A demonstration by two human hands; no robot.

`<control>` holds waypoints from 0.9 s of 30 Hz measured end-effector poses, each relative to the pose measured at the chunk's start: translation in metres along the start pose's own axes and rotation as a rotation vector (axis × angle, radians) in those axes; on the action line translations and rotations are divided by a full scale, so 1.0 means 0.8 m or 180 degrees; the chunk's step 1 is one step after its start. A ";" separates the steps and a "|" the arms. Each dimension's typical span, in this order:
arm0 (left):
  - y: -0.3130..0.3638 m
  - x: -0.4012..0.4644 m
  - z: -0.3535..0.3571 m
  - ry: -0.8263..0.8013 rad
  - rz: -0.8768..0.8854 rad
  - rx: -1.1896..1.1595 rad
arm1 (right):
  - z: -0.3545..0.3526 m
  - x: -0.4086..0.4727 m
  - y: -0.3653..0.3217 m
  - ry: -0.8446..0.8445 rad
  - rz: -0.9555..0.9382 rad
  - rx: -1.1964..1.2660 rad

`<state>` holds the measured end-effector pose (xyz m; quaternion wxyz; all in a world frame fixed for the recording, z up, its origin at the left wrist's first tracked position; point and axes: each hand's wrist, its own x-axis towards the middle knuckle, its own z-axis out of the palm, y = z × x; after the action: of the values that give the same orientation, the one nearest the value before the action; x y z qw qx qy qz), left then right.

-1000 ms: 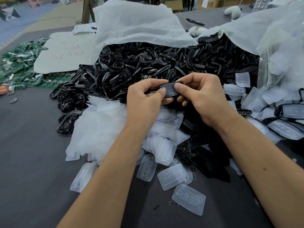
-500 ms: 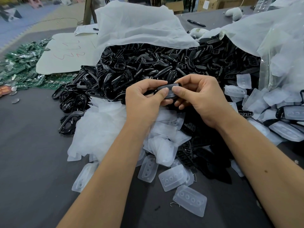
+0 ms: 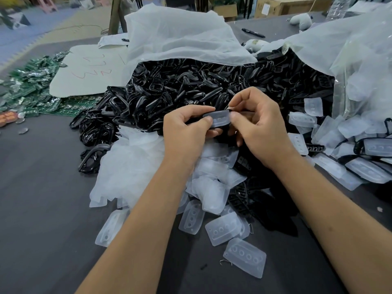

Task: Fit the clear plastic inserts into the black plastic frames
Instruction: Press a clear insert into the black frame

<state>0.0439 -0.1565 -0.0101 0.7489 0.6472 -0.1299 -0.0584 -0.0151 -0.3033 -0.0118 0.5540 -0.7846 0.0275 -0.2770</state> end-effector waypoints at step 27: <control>0.007 -0.003 -0.002 -0.0285 -0.0038 -0.0538 | 0.000 0.001 -0.001 -0.0221 0.0420 0.1003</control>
<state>0.0414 -0.1533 -0.0048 0.7940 0.5791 -0.1539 -0.1025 -0.0143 -0.3032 -0.0104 0.6878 -0.6936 0.0160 -0.2137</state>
